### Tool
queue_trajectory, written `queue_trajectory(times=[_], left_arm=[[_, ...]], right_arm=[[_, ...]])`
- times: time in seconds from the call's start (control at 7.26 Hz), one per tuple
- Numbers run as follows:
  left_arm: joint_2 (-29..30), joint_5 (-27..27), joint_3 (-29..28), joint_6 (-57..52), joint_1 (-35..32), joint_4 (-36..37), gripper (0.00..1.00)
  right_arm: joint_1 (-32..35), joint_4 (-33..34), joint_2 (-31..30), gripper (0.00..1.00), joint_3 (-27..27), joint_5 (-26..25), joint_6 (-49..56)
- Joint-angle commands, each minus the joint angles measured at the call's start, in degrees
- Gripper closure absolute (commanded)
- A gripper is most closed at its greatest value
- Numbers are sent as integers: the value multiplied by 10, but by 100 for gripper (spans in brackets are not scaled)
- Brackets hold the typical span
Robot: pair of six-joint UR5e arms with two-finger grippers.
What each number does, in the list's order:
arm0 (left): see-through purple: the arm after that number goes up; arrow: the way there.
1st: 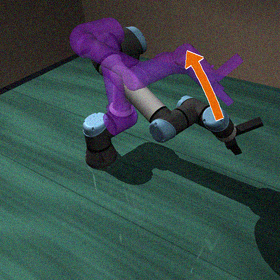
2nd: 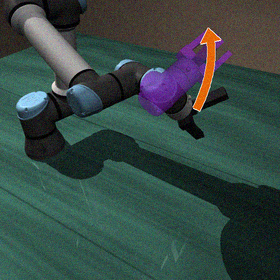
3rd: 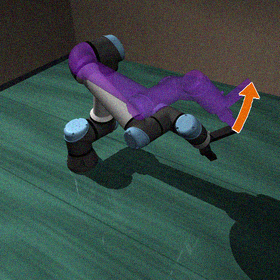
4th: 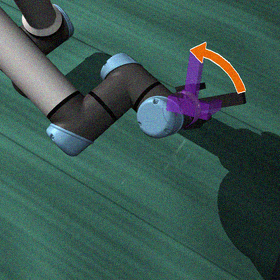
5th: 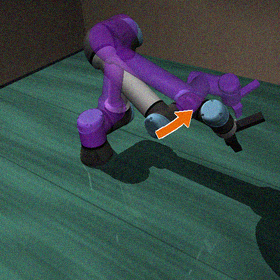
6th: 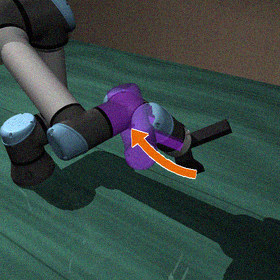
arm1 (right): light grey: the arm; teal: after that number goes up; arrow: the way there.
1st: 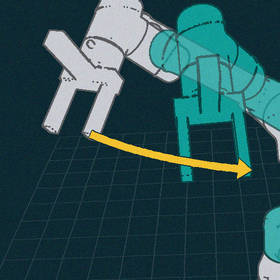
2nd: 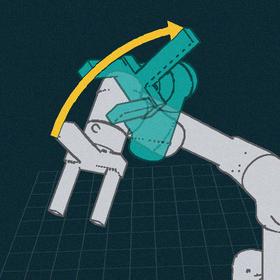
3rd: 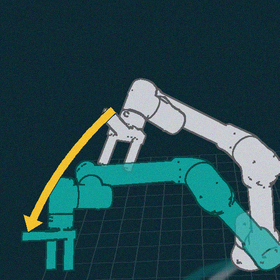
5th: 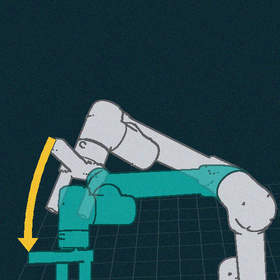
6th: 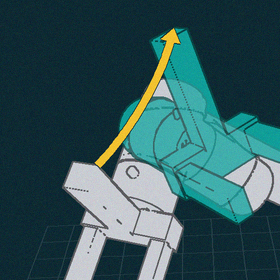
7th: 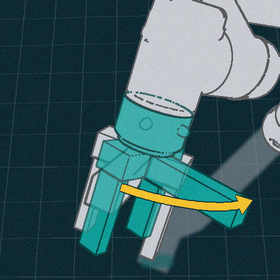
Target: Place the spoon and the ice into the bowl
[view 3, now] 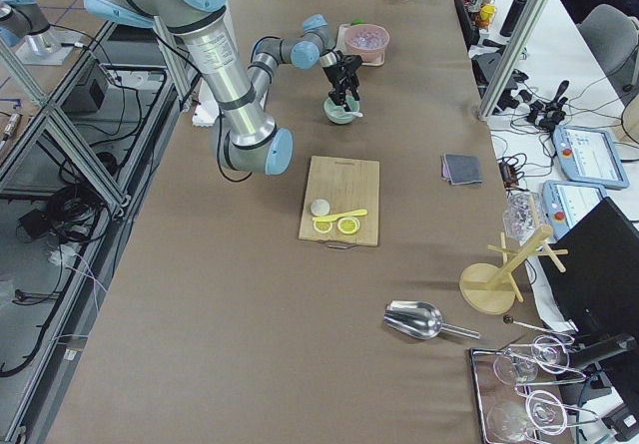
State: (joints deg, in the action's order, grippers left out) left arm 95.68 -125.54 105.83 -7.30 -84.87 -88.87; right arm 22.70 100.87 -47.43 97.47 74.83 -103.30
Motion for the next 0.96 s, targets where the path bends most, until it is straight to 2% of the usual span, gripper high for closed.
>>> queue_trajectory(times=[0.0, 0.14, 0.28, 0.41, 0.55, 0.69, 0.83], left_arm=[[-15, 3, -15, 5, 0, 0, 2], [-18, 5, -38, 4, -1, 1, 2], [-63, 4, -51, 5, 0, -14, 2], [-76, -1, -60, 6, -3, -12, 2], [-78, -1, -71, 6, -59, -6, 2], [-87, -44, -81, 6, -73, -6, 2], [-95, -88, -83, 9, -81, -2, 2]], right_arm=[[57, -1, -34, 0, 53, 69, 122], [91, -3, -42, 0, 58, 110, 186], [125, -6, -51, 0, 60, 153, 253], [163, -8, -87, 0, 89, 194, 333], [218, -8, -146, 0, 136, 257, 437], [289, -8, -191, 0, 158, 335, 549], [365, -8, -228, 0, 158, 409, 666]])
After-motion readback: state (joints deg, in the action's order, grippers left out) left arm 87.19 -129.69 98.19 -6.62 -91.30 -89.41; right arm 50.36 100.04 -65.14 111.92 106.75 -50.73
